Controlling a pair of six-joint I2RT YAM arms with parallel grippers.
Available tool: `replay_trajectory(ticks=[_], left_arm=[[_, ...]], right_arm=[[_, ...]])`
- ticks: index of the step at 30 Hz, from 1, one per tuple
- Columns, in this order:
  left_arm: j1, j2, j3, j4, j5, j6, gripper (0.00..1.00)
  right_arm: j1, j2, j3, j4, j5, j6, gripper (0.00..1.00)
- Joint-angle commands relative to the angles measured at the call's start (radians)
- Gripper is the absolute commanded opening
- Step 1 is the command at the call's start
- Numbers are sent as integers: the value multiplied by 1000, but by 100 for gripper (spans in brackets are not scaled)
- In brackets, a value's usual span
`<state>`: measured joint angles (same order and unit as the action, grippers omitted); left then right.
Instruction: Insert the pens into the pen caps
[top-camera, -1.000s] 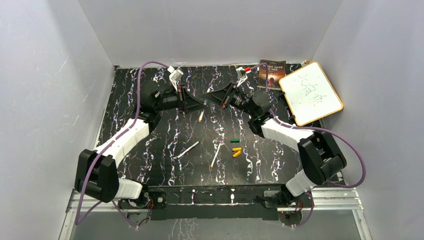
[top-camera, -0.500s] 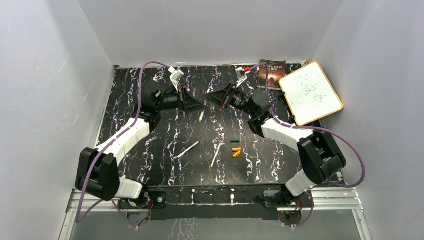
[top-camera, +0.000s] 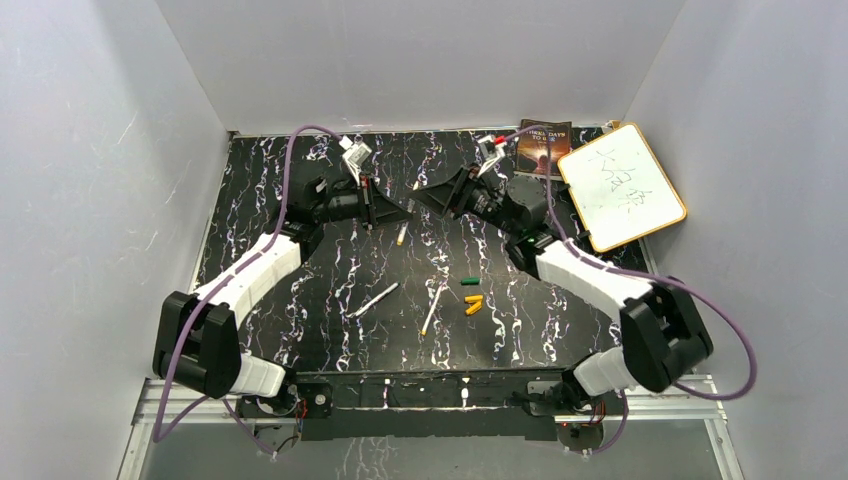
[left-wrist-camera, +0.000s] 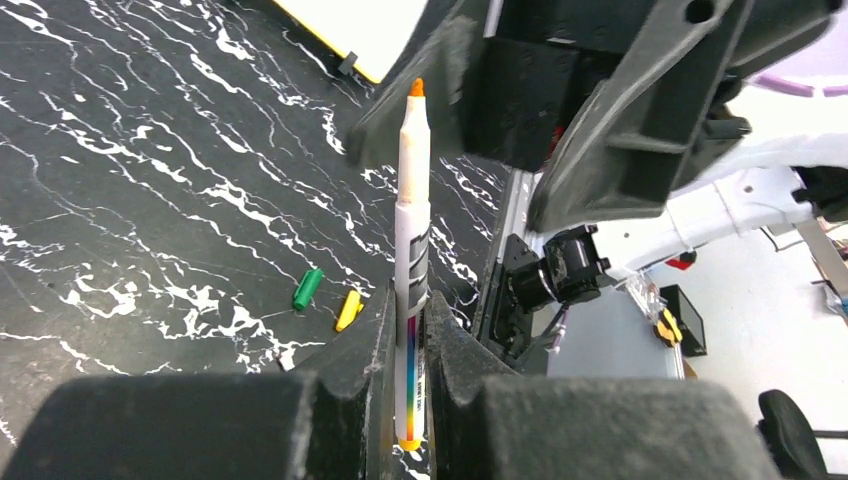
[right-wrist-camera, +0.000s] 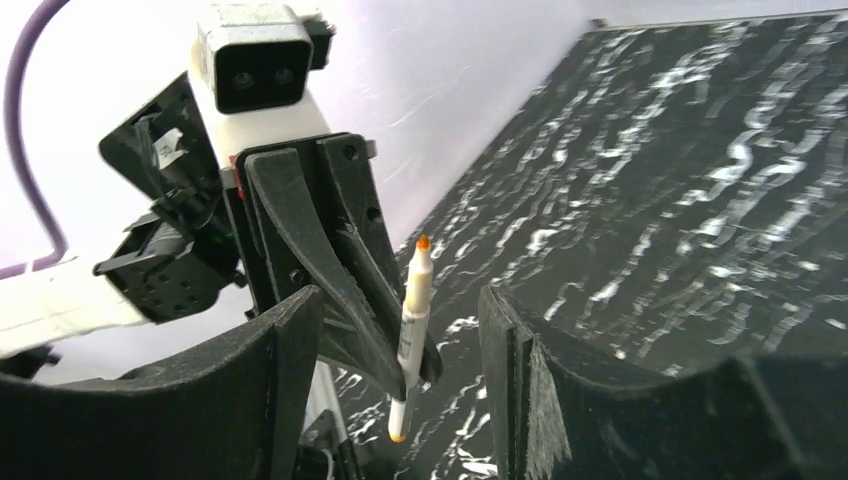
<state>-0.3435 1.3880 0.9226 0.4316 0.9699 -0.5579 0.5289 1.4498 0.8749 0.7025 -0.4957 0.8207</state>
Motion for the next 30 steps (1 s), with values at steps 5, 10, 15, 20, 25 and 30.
replay_trajectory(ticks=[5, 10, 15, 20, 25, 30], left_arm=[[15, 23, 110, -161, -109, 118, 0], [15, 57, 163, -219, -146, 141, 0], [15, 99, 167, -234, -208, 141, 0], [15, 119, 171, -269, -280, 141, 0], [14, 121, 194, -328, -377, 161, 0], [14, 111, 193, -358, -435, 168, 0]], right_arm=[[-104, -356, -159, -392, 457, -43, 82], [-119, -420, -138, -798, 532, -29, 69], [4, -520, -155, -1070, 841, 83, 62], [96, -457, -130, -1322, 953, 225, 70], [181, -397, -202, -1324, 891, 392, 68], [277, -307, -182, -1381, 944, 506, 69]])
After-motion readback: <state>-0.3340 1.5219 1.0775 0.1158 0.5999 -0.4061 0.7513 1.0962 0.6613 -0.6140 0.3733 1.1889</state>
